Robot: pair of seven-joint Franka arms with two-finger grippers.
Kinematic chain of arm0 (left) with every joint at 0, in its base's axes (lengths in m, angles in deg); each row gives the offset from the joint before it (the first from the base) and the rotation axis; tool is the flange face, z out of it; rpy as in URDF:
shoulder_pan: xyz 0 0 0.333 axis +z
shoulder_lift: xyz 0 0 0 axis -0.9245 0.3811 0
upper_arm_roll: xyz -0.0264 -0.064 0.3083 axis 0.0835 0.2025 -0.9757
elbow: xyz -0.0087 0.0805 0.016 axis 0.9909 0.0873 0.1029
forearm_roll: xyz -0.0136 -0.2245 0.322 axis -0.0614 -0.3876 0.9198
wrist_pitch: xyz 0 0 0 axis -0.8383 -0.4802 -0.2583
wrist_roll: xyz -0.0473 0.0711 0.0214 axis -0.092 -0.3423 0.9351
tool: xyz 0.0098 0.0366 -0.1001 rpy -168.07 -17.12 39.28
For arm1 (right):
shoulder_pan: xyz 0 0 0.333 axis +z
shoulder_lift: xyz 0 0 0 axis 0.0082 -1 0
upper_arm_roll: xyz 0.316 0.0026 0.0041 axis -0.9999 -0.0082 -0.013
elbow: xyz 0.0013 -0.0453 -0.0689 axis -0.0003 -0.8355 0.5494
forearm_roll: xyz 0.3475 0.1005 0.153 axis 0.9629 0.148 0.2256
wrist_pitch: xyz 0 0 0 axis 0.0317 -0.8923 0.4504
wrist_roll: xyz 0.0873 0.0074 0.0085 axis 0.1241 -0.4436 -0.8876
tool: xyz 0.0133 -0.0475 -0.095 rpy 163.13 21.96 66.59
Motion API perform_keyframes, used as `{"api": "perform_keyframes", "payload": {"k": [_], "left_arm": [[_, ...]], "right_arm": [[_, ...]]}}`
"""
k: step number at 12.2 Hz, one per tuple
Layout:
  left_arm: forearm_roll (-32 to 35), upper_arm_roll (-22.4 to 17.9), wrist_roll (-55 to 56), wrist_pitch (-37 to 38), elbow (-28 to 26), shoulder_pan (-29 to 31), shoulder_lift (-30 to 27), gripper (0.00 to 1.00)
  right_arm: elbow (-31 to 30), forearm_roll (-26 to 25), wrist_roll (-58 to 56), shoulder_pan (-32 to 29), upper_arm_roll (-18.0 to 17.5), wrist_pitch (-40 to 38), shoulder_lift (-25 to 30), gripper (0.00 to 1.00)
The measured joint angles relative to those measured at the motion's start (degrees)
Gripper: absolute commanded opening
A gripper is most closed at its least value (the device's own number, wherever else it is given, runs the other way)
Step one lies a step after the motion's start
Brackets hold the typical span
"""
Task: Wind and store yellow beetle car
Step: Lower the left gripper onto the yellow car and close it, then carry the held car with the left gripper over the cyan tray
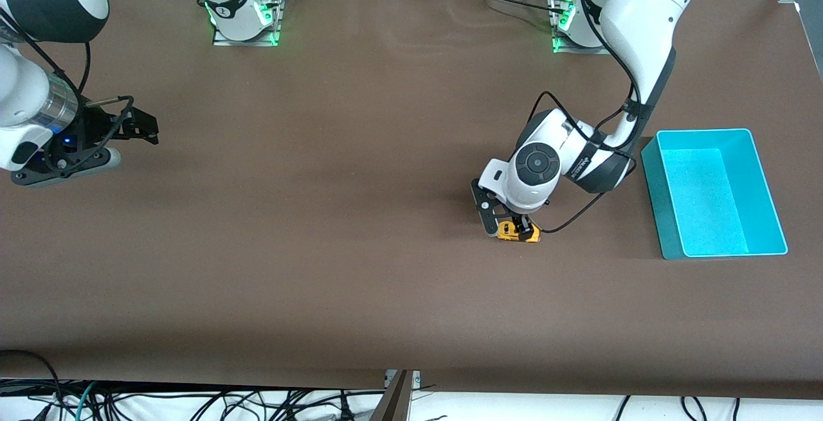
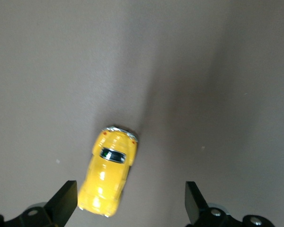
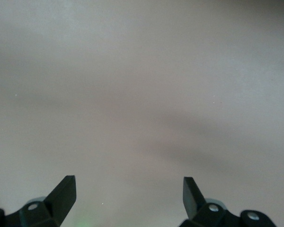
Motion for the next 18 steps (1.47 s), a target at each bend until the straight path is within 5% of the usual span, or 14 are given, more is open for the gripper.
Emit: {"api": "perform_keyframes", "payload": {"k": [6,7,8,9,15,18], "left_arm": [[0.03,-1.94,-5.09,-7.31,0.12,0.97,4.29,0.98],[0.03,-2.17,-5.2,-8.2,0.13,0.97,5.03,0.78],[0.23,-2.43,-5.94,-8.61,0.13,0.97,5.5,0.41],[0.63,-2.66,-6.89,-8.71,0.14,0.97,5.76,0.28],[0.83,-3.02,-8.05,-7.17,1.08,1.72,5.66,0.19],[0.49,-2.95,-8.03,3.85,3.06,4.02,1.61,0.19]], "right_arm": [[1.72,-0.09,0.82,-0.02,0.49,0.83,4.55,1.0],[1.71,-0.09,1.8,-0.04,0.95,0.76,4.58,1.0],[1.69,0.05,3.61,-0.07,1.53,0.52,4.54,1.0],[1.68,0.36,5.43,-0.07,1.92,-0.1,4.53,1.0],[1.42,4.49,10.89,0.16,3.2,-2.47,4.57,1.0],[1.1,5.86,12.01,0.16,4.27,-4.71,4.45,1.0]]}}
